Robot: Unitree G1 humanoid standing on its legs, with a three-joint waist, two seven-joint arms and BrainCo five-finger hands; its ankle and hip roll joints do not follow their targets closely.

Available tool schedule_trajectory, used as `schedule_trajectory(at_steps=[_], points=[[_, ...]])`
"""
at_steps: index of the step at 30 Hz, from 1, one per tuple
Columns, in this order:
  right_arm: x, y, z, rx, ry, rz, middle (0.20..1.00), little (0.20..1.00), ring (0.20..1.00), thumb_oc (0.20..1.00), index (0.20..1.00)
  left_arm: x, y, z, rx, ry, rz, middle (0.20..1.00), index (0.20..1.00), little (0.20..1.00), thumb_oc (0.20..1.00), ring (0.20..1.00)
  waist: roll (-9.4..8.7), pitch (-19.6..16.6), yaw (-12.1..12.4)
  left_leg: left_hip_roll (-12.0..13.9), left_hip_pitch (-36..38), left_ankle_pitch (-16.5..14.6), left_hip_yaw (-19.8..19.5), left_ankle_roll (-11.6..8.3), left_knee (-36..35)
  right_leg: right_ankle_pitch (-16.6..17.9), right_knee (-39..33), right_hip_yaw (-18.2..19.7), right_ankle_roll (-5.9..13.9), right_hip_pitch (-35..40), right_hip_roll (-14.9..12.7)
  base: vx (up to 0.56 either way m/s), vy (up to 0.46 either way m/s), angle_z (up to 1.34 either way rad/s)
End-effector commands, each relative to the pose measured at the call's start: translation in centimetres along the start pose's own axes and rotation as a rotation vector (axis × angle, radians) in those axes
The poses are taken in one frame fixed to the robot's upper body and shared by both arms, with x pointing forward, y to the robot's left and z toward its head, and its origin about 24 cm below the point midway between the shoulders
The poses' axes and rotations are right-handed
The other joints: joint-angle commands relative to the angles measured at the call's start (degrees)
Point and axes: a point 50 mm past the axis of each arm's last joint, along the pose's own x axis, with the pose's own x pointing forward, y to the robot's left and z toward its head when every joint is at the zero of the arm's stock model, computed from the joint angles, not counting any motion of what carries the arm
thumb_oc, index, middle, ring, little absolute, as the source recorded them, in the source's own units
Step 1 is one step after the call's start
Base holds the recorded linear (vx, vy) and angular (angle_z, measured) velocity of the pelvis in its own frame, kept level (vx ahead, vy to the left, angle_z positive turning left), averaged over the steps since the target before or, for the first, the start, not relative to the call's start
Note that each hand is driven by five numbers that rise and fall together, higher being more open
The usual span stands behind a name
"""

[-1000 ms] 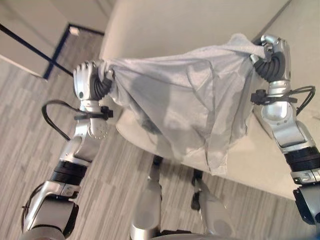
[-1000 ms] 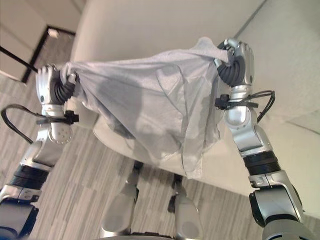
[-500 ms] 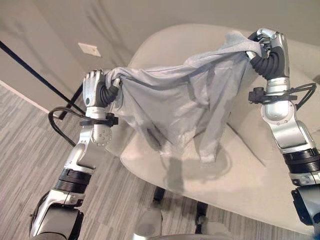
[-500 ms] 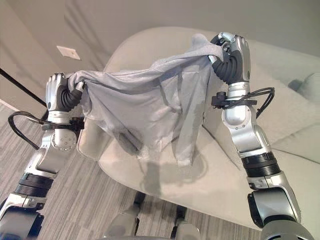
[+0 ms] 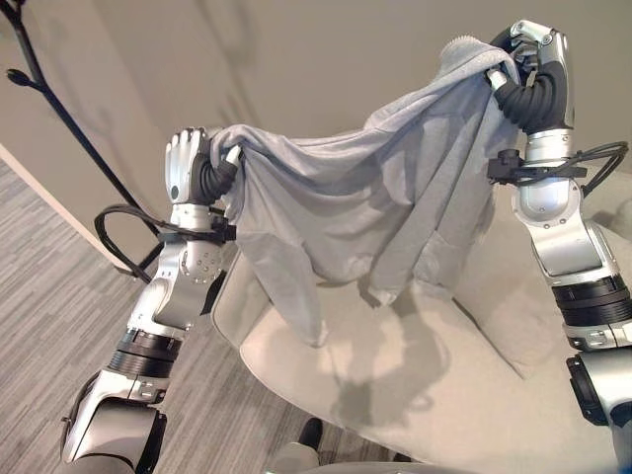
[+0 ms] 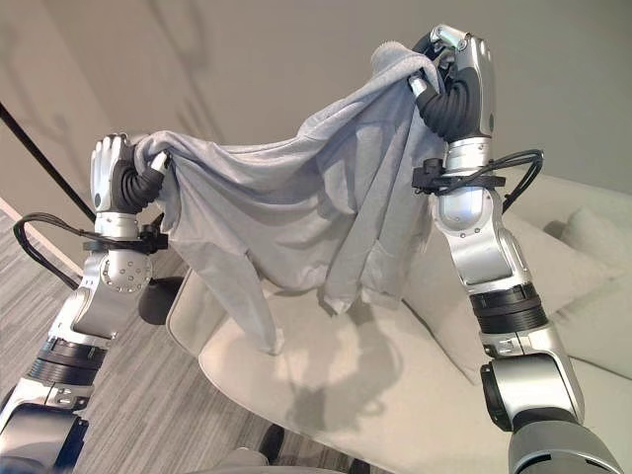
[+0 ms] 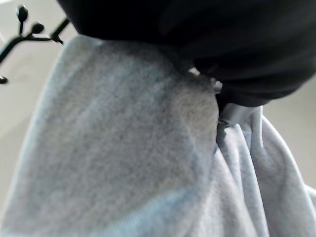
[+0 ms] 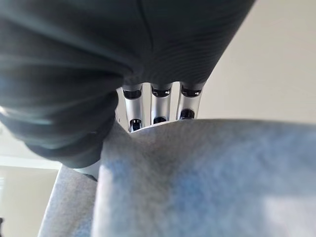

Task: Hang the clothes on the sofa on the clothes rack.

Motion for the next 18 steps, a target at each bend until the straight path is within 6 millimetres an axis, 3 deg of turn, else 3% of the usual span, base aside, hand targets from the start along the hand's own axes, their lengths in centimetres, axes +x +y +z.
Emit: schedule_trajectory(at_steps=[1,4,6,7,8,9,10,11,12,14,15,16,18], points=[[1.1,0.2,1.0,0.060,-0.042,-0.041,0.200,0.200,0.200,0.200,0.200,0.8,2.0,-1.3,0.055,-0.001,0.072,0.200,0.200,0.200,0.200,0.200,-2.70,-4.57,2.60,3.18,0.26,-3.50,4.05,-2.32,-0.04,-3.82,0.22,-0.50,1.82,-0.18,-2.86,-0.19,-0.201,0.51],[0.8,-0.5,0.3,0.039,-0.025,-0.050,0.200,0.200,0.200,0.200,0.200,0.8,1.9,-1.3,0.042,0.014,0.088,0.200,0.200,0.200,0.200,0.200,-2.05,-3.85,1.96,3.88,-2.38,-1.59,4.23,-3.67,-0.04,-4.57,0.17,-3.44,1.76,0.01,-2.63,-0.17,-0.035,0.76],[0.8,-1.1,-0.2,0.017,-0.012,-0.060,0.200,0.200,0.200,0.200,0.200,0.8,1.7,-1.1,0.024,0.014,0.096,0.200,0.200,0.200,0.200,0.200,-1.99,-3.48,0.82,6.87,-2.91,-0.60,7.03,-4.92,0.04,-4.04,0.17,-4.46,2.32,-0.24,-3.78,-0.11,0.245,0.80],[0.7,-1.3,-0.5,0.008,0.001,-0.069,0.200,0.200,0.200,0.200,0.200,1.0,1.6,-0.9,0.010,0.007,0.107,0.200,0.200,0.200,0.200,0.200,-2.22,-3.34,-0.16,9.81,-2.09,-0.01,8.82,-5.34,0.25,-3.27,0.21,-4.34,3.08,-0.60,-5.22,-0.07,0.244,0.56],[0.7,-1.3,-0.5,0.009,0.001,-0.070,0.200,0.200,0.200,0.200,0.200,1.0,1.6,-0.9,0.010,0.006,0.108,0.200,0.200,0.200,0.200,0.200,-2.16,-3.24,0.07,9.94,-1.88,-0.09,9.08,-5.38,0.21,-3.22,0.20,-4.10,3.11,-0.58,-5.14,-0.05,0.384,0.24],[0.6,-1.3,-0.7,-0.005,0.011,-0.068,0.200,0.200,0.200,0.200,0.200,1.3,1.7,-0.8,0.011,0.001,0.120,0.200,0.200,0.200,0.200,0.200,-1.93,-3.52,-0.66,12.42,-0.28,-0.33,8.64,-5.84,0.50,-2.62,0.32,-3.05,4.09,-1.04,-6.59,0.02,0.327,0.02],[0.5,-1.4,-0.8,-0.017,0.011,-0.064,0.200,0.200,0.200,0.200,0.200,1.4,1.7,-0.9,0.015,0.003,0.126,0.200,0.200,0.200,0.200,0.200,-1.32,-4.00,-0.91,12.79,0.76,-1.04,7.61,-6.13,0.30,-2.37,0.40,-2.41,4.65,-1.07,-7.11,0.05,0.572,-0.14],[0.5,-1.7,-1.2,-0.035,0.024,-0.067,0.200,0.200,0.200,0.200,0.200,1.7,1.6,-0.7,0.011,-0.001,0.129,0.200,0.200,0.200,0.200,0.200,-0.26,-4.89,-1.49,12.30,1.97,-3.01,6.53,-6.13,0.07,-1.58,0.85,-1.94,5.40,-1.16,-8.47,0.04,0.688,-0.24],[0.1,-2.0,-1.9,-0.054,0.058,-0.080,0.200,0.200,0.200,0.200,0.200,2.3,1.4,-0.4,0.010,-0.013,0.119,0.200,0.200,0.200,0.200,0.200,0.37,-5.61,-2.22,10.52,2.62,-5.90,6.84,-4.82,-0.04,0.39,1.47,-2.25,6.72,-1.83,-11.31,0.02,0.591,-0.35],[0.1,-2.1,-2.0,-0.055,0.061,-0.082,0.200,0.200,0.200,0.200,0.200,2.4,1.3,-0.3,0.009,-0.015,0.117,0.200,0.200,0.200,0.200,0.200,-0.12,-5.69,-2.09,9.89,2.57,-5.94,6.94,-4.44,-0.04,0.52,1.45,-2.18,7.10,-1.91,-11.94,-0.10,0.584,0.19],[-1.1,-2.0,-3.2,-0.118,0.129,-0.115,0.200,0.200,0.200,0.200,0.200,3.0,1.6,-0.1,0.090,-0.053,0.099,0.200,0.200,0.200,0.200,0.200,-2.85,-4.84,-2.11,1.37,4.94,-11.09,10.76,0.23,-0.04,12.16,3.35,-2.17,10.00,-6.47,-20.73,-0.24,0.921,0.45],[-1.2,-2.1,-3.4,-0.121,0.137,-0.123,0.200,0.200,0.200,0.200,0.200,3.1,1.8,-0.1,0.100,-0.059,0.100,0.200,0.200,0.200,0.200,0.200,-2.89,-4.61,-1.79,0.61,4.95,-11.09,11.42,0.82,-0.04,11.01,3.68,-2.94,9.55,-6.62,-20.71,-0.28,1.041,0.02],[-1.2,-2.3,-3.5,-0.117,0.144,-0.130,0.200,0.200,0.200,0.200,0.200,3.0,1.9,0.0,0.106,-0.066,0.098,0.200,0.200,0.200,0.200,0.200,-3.11,-4.17,-1.78,-0.10,5.10,-11.06,12.02,1.43,-0.04,9.26,5.42,-2.74,8.81,-6.75,-20.20,-0.07,0.235,0.14]])
